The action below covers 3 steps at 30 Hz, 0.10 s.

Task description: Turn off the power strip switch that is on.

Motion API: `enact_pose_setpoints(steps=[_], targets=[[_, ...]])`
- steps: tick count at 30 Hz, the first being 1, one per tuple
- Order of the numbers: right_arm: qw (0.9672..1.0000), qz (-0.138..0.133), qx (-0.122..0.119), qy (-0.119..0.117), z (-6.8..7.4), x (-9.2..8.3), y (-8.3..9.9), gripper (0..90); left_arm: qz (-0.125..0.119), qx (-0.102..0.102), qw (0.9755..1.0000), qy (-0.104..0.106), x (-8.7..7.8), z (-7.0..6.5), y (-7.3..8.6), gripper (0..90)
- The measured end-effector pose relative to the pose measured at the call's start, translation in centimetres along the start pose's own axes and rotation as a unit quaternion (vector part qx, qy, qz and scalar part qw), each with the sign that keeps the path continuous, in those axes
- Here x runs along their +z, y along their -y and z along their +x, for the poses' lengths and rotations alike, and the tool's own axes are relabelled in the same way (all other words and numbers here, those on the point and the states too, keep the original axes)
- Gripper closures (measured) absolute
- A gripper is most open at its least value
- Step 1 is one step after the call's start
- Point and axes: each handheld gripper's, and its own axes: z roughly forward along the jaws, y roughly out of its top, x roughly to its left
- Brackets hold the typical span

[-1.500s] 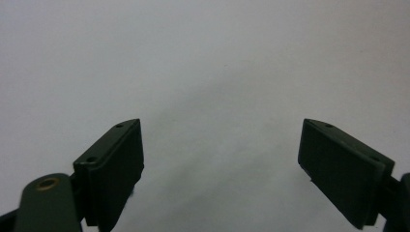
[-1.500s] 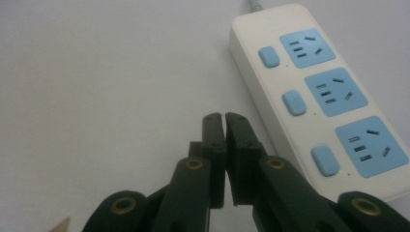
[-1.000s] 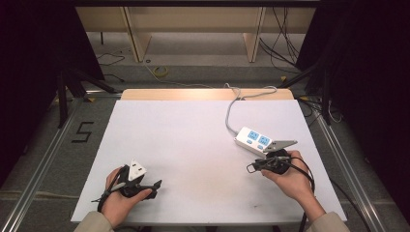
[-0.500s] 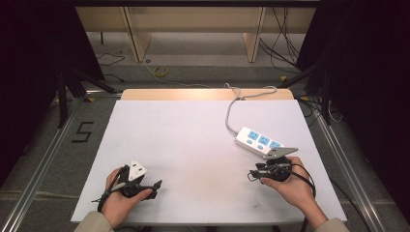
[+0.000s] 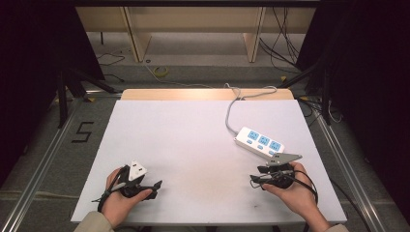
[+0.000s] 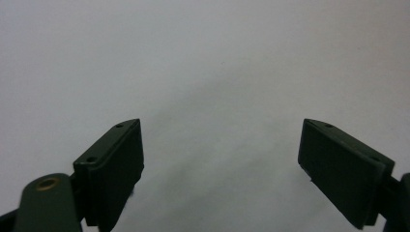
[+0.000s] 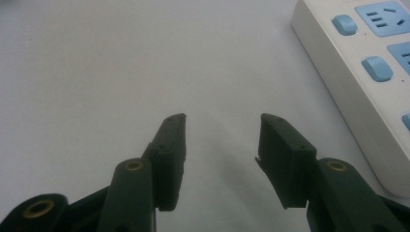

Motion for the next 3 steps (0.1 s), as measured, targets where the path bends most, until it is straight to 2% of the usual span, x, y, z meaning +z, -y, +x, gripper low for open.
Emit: enact_pose_setpoints(steps=[3], targets=[[1.0000, -0.003, 0.001, 0.002, 0.01, -0.10, 0.20, 51.3, 0.001, -0.001, 1.0000, 0.000, 0.09, 0.08, 0.01, 16.1]])
